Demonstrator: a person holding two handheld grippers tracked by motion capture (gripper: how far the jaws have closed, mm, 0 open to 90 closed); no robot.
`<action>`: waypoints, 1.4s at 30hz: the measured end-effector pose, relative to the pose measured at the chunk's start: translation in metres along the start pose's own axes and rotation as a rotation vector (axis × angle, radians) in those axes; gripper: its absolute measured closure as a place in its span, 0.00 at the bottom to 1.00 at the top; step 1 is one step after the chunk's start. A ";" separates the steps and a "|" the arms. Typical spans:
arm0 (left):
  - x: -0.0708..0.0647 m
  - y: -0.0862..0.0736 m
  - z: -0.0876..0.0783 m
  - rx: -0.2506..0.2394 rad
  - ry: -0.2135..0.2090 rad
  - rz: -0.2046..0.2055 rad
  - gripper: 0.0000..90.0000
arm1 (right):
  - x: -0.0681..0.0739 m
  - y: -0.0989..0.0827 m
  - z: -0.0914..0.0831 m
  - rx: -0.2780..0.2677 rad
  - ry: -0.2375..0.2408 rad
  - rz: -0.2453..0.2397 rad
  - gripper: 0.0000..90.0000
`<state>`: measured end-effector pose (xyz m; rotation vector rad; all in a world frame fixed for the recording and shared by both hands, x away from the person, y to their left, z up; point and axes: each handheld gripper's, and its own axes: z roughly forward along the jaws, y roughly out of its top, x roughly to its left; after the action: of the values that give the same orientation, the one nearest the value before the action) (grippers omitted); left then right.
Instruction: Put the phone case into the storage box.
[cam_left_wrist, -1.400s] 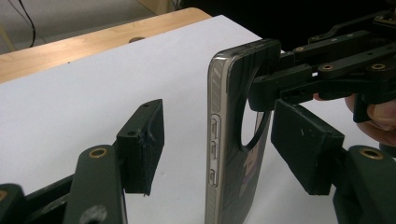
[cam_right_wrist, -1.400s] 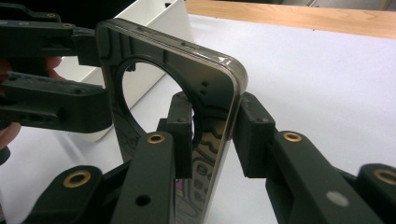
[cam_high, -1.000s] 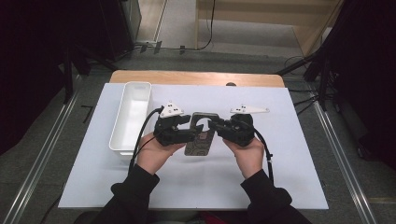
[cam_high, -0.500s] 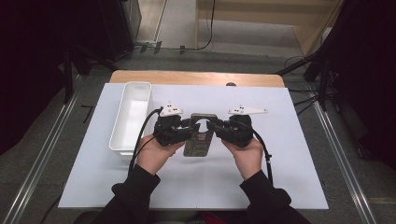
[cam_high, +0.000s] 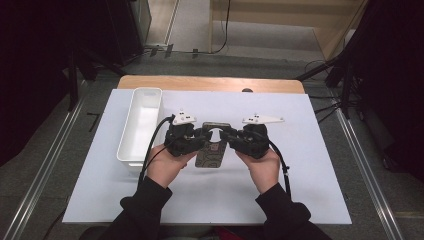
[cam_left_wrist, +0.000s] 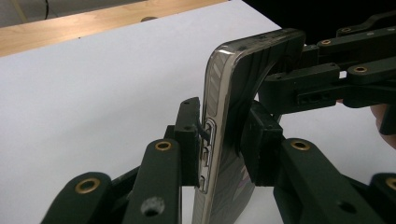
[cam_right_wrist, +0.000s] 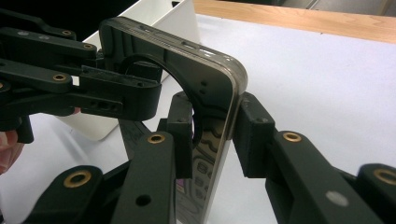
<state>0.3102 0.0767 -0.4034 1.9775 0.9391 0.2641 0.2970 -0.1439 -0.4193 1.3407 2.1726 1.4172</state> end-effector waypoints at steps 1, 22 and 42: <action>0.000 0.000 0.000 0.000 0.002 0.000 0.78 | 0.000 0.000 0.000 -0.001 0.000 0.000 0.77; 0.003 0.000 -0.001 -0.007 -0.032 0.007 0.82 | -0.002 0.000 0.000 -0.002 0.016 0.011 0.76; 0.005 0.001 -0.002 0.008 -0.073 -0.009 0.83 | -0.005 0.000 0.000 -0.002 0.037 0.009 0.75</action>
<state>0.3128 0.0811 -0.4025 1.9767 0.9031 0.1823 0.2998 -0.1473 -0.4208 1.3352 2.1907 1.4585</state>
